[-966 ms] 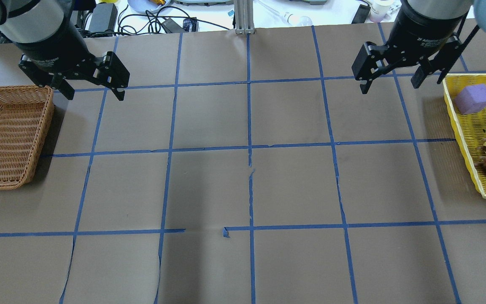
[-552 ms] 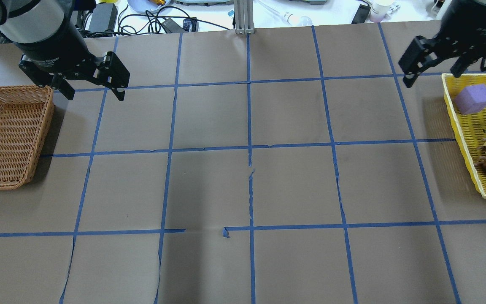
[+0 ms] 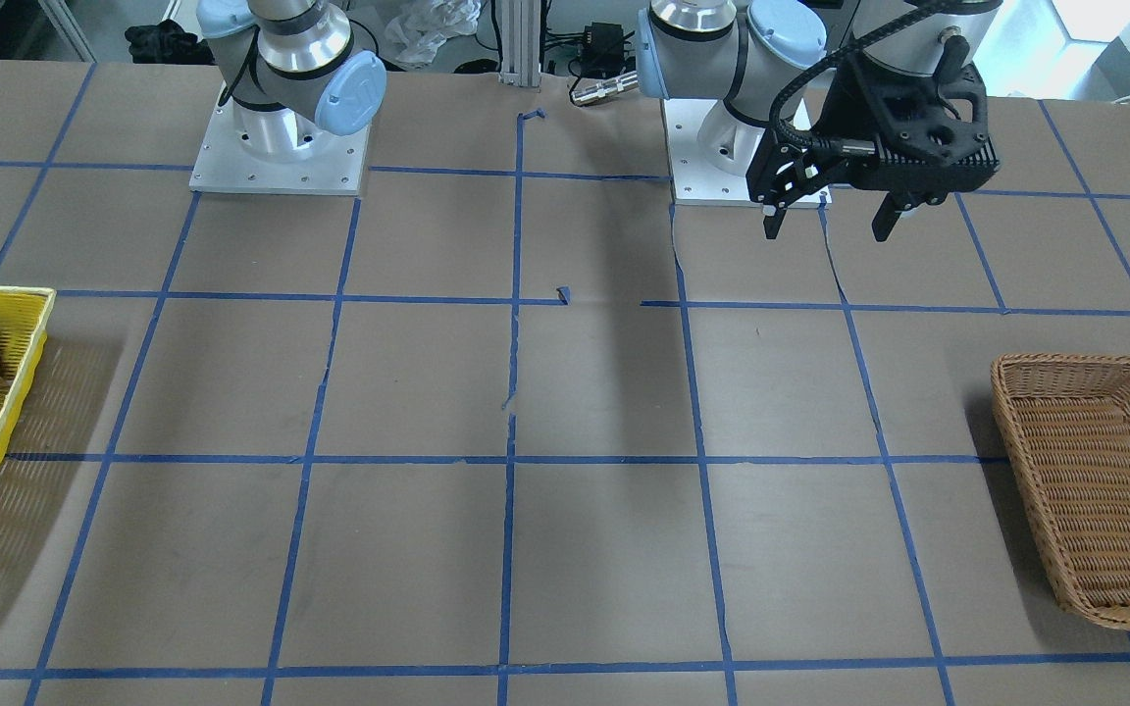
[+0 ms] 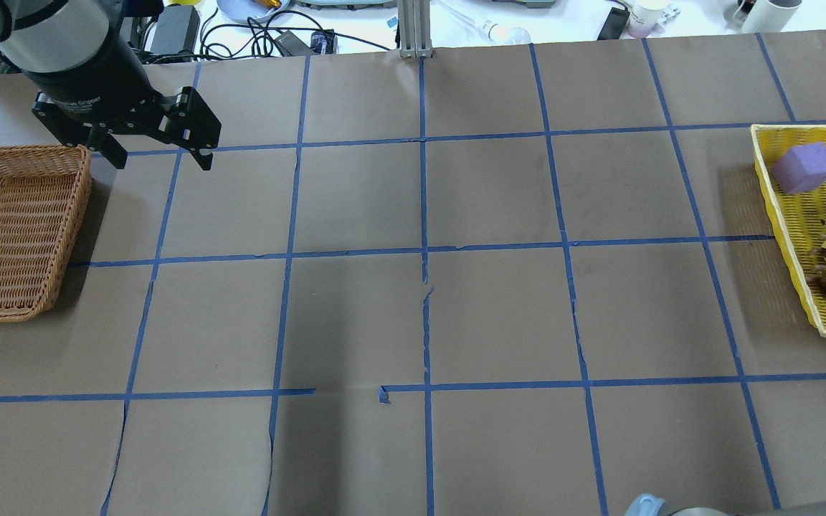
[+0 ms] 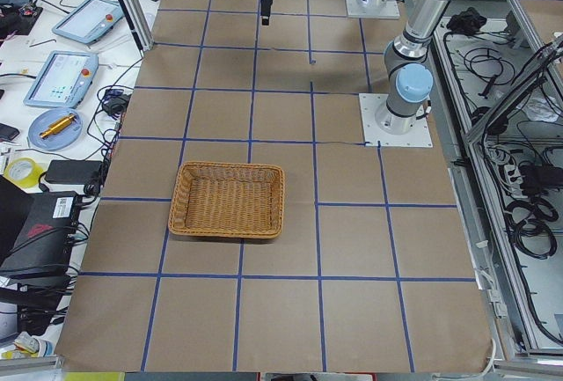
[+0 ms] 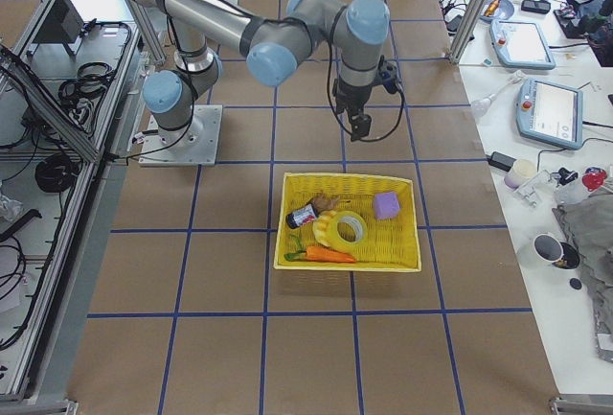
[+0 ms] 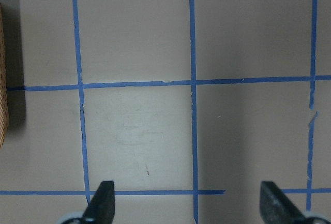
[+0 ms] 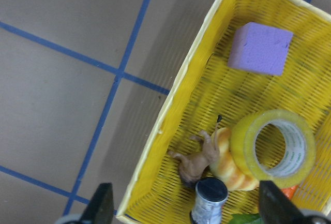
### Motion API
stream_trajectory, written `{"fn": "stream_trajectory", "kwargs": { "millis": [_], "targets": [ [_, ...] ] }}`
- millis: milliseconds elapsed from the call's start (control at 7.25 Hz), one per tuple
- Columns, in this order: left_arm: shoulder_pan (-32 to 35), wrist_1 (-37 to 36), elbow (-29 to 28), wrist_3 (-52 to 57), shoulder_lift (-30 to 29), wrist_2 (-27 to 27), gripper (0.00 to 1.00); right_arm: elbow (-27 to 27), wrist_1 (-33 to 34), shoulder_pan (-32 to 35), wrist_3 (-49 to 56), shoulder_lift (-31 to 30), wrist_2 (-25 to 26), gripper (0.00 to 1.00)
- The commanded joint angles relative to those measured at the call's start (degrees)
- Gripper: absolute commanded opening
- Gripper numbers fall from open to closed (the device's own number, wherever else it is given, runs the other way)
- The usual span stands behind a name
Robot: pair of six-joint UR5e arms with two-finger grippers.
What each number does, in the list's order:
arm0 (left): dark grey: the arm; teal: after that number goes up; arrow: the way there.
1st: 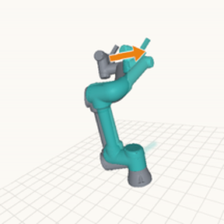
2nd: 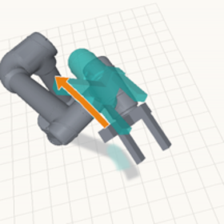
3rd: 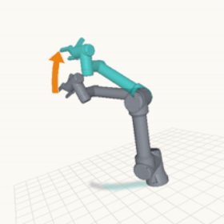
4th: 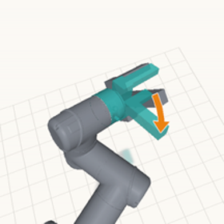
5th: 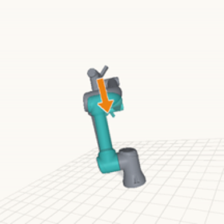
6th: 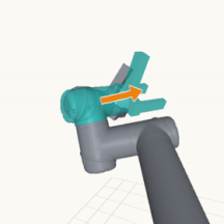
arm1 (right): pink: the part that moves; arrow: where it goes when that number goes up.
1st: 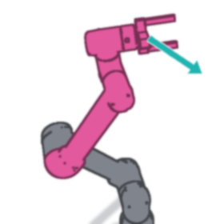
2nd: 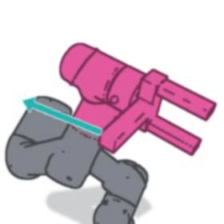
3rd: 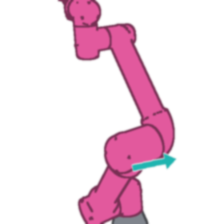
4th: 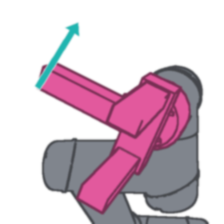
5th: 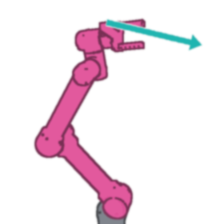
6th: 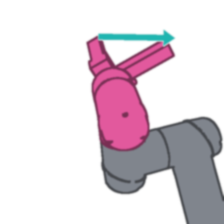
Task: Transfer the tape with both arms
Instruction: 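Move the right gripper over the yellow basket and lower onto the tape roll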
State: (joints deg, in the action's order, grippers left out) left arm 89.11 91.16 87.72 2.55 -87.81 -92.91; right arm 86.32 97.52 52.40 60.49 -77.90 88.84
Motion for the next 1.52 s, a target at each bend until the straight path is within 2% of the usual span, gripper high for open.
{"fn": "stream_trajectory", "kwargs": {
  "millis": [0, 138, 414, 552, 966, 1103, 1241, 1379],
  "targets": [
    [0.01, -0.01, 0.00, 0.00, 0.00, 0.01, 1.00, 0.25, 10.71, -3.70, 4.99, 9.92, -1.57, 1.00],
    [0.01, -0.01, 0.00, 0.00, 0.00, 0.01, 1.00, 0.25, 16.59, -3.97, 5.08, 13.44, -0.79, 1.00],
    [0.01, -0.01, 0.00, 0.00, 0.00, 0.01, 1.00, 0.25, 17.45, -4.58, 4.55, 16.97, 0.44, 1.00],
    [0.01, 0.07, 0.00, 0.00, 0.00, 0.01, 1.00, 0.34, 17.45, -4.76, 4.46, 18.30, 2.63, 1.00],
    [-0.08, -0.01, 0.00, 0.00, 0.00, 0.01, 1.00, 4.55, 17.45, -6.15, 3.15, 18.66, 3.44, 1.00],
    [0.01, 0.07, 0.00, 0.00, 0.00, -0.07, 1.00, 4.73, 17.45, -6.25, 3.06, 18.49, 4.14, 0.96],
    [-0.08, -0.01, 0.00, 0.00, 0.00, 0.01, 1.00, 4.56, 17.45, -6.17, 2.80, 18.31, 7.45, 0.76],
    [-0.08, -0.01, 0.00, 0.00, 0.00, -0.07, 1.00, 4.13, 17.45, -6.25, 2.71, 18.05, 8.01, 0.29]
  ]
}}
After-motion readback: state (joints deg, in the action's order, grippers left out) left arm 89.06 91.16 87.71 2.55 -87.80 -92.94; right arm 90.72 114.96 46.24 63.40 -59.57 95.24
